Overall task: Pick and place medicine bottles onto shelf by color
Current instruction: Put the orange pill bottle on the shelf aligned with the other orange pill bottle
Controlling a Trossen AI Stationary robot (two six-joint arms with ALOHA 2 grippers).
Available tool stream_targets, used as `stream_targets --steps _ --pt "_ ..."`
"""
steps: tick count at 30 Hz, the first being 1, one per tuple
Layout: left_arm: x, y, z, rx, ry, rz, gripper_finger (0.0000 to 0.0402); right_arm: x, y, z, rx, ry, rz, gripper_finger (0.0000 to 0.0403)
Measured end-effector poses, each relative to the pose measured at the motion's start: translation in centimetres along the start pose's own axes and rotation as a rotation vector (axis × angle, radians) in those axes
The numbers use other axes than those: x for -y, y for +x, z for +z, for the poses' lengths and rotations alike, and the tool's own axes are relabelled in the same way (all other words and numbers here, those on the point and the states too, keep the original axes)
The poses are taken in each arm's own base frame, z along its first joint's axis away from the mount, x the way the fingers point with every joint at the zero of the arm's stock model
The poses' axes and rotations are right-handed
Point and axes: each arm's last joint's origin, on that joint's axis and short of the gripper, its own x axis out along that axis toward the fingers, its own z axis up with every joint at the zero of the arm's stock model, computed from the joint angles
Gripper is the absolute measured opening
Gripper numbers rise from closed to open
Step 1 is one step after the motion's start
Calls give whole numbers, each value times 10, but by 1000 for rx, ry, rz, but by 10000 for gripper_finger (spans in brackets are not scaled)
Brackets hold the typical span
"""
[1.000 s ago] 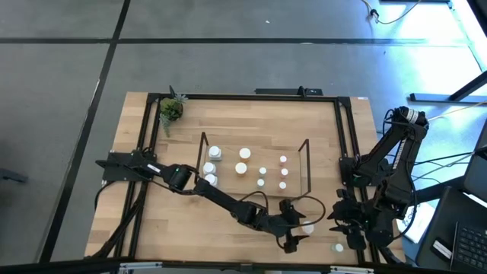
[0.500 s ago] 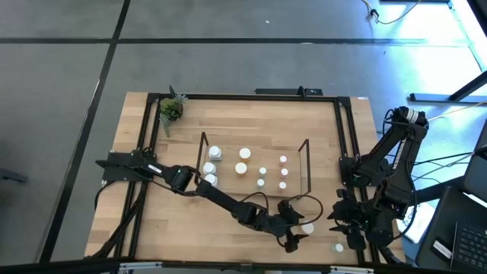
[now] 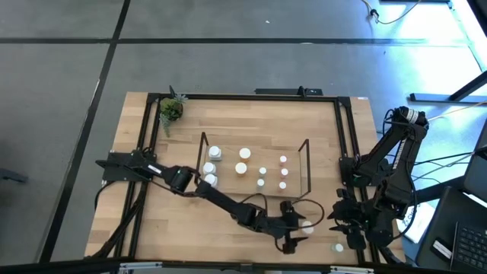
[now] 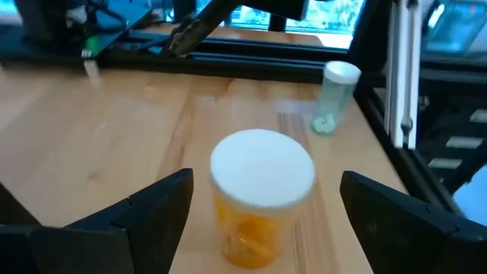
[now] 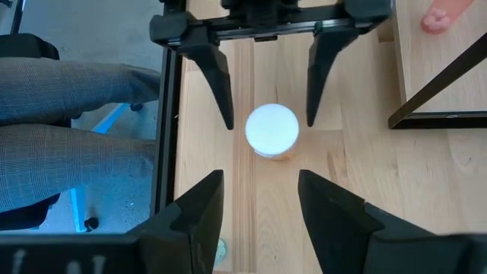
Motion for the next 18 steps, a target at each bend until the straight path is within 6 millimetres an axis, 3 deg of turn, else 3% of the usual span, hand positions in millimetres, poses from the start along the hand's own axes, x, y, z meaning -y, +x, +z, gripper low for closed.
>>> stream_targets --steps 18 --pt "-4 4 -6 -5 119 28 315 0 0 1 22 -23 -10 172"
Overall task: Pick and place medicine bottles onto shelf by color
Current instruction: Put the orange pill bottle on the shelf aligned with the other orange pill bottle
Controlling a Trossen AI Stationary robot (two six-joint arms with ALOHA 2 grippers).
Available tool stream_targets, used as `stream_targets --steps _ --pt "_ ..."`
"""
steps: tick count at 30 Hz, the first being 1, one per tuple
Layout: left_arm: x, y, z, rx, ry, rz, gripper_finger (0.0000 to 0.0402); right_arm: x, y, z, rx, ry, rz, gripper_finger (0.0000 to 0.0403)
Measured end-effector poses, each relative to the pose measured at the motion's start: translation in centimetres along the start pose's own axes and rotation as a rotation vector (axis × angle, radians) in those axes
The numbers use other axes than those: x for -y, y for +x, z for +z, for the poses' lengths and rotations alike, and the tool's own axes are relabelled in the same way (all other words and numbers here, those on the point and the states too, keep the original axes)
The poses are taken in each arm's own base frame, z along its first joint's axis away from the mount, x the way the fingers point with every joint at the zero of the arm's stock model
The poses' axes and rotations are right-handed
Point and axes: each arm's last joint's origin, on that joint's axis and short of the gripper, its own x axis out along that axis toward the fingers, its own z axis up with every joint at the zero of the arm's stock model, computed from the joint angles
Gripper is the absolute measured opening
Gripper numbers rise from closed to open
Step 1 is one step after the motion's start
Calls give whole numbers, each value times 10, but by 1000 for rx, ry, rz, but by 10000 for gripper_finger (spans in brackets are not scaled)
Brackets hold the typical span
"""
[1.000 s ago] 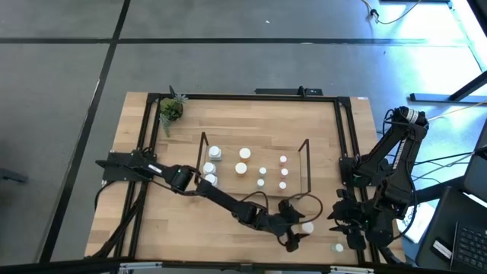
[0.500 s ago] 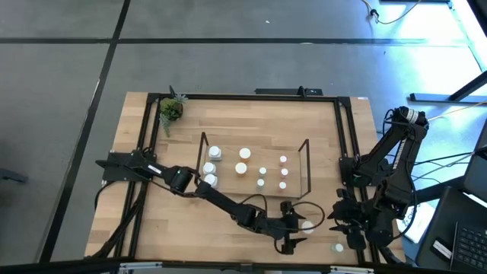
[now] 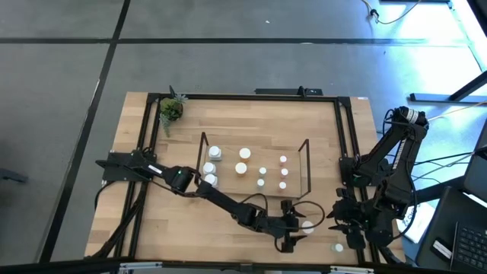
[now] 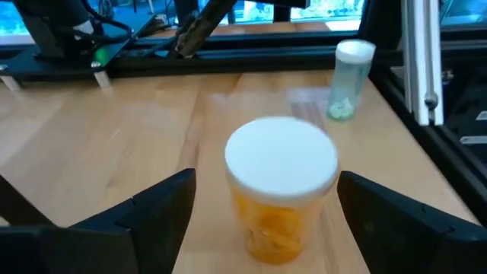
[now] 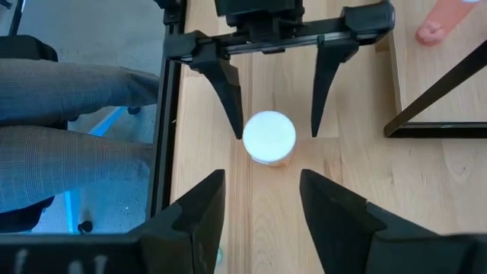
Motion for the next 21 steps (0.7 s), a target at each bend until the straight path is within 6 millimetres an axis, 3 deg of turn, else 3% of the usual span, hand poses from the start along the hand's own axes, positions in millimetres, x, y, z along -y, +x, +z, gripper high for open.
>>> stream_targets --steps 21 --pt "-4 2 2 10 -38 2 254 0 0 0 1 0 -1 172"
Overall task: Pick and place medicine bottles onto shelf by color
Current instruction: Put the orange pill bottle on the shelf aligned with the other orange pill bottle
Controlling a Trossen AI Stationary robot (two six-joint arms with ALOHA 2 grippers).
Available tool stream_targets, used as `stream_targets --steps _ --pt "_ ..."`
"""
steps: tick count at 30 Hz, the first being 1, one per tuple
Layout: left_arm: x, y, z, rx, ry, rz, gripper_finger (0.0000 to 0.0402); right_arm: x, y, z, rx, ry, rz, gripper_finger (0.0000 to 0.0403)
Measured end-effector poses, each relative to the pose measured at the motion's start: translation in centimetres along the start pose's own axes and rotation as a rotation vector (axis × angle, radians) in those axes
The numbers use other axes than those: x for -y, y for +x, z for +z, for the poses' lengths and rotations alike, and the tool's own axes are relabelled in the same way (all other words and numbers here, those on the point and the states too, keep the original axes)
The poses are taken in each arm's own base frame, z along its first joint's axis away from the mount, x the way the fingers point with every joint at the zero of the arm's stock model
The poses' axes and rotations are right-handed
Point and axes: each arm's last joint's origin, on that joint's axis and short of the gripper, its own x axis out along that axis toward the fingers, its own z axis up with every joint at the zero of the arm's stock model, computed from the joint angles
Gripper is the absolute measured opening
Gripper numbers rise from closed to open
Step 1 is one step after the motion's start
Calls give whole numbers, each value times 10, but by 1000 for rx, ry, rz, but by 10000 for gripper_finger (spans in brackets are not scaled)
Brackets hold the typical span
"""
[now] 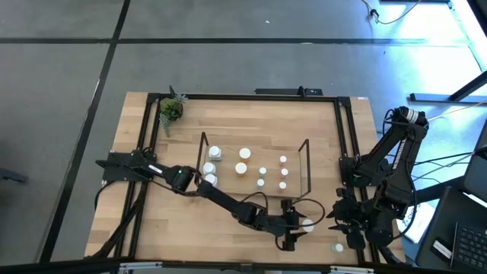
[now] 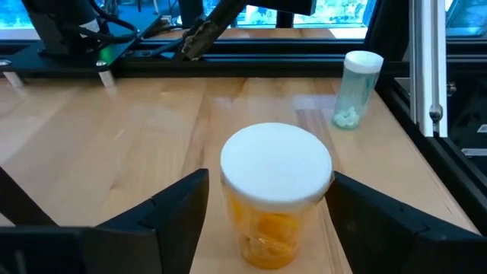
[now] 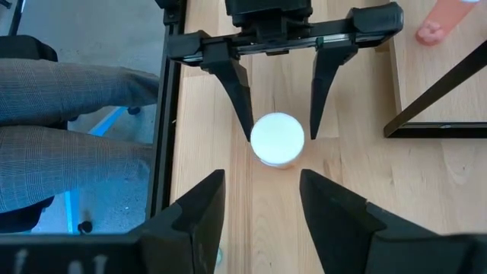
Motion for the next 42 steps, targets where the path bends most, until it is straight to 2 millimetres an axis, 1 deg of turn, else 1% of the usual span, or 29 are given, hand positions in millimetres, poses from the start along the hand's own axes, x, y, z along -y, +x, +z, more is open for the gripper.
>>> stream_targets --steps 21,32,42 --pt "1 0 0 0 7 -6 254 0 0 0 0 0 0 172" --pt "0 0 0 -1 6 -4 213 0 0 0 0 0 0 172" --pt "4 -2 -1 -1 8 -11 209 0 0 0 0 0 0 172"
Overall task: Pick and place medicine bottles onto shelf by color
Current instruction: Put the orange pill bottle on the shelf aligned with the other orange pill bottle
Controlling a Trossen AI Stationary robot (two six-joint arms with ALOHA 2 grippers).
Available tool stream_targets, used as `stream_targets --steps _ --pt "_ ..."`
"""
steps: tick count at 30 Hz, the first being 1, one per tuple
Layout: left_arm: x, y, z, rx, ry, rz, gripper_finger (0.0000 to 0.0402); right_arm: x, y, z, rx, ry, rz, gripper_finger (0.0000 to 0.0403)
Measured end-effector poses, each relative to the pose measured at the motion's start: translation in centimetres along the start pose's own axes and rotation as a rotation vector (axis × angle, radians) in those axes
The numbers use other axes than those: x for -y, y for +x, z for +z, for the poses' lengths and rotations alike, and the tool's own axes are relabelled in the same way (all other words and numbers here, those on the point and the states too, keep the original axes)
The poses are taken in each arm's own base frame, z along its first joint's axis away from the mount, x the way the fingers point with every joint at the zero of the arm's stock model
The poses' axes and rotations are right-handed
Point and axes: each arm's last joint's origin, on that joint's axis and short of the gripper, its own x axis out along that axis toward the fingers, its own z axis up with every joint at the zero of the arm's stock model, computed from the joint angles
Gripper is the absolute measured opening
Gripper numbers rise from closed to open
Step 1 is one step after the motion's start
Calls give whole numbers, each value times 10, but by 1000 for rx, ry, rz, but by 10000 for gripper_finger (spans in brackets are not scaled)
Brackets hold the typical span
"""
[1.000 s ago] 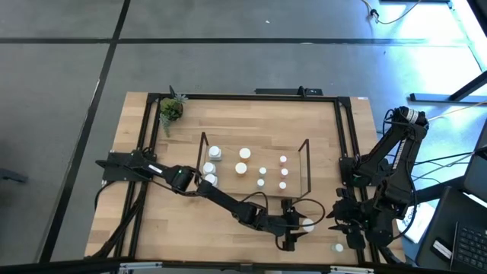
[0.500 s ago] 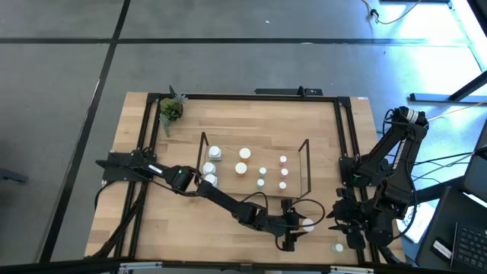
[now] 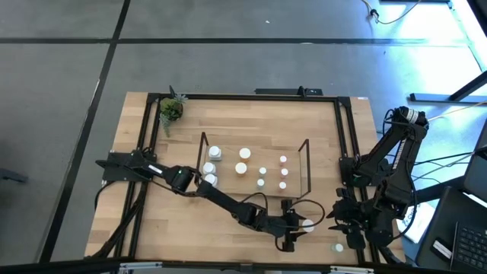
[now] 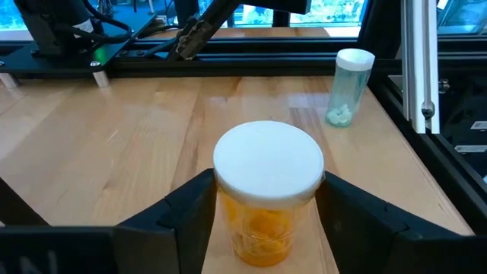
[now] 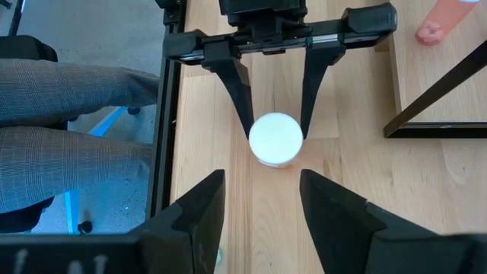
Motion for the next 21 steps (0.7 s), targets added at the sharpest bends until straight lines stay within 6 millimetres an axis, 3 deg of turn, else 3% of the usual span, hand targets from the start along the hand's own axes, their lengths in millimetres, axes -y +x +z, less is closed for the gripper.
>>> stream_targets --steps 21 --pt "8 -3 -1 0 5 -13 208 0 0 0 0 0 0 172"
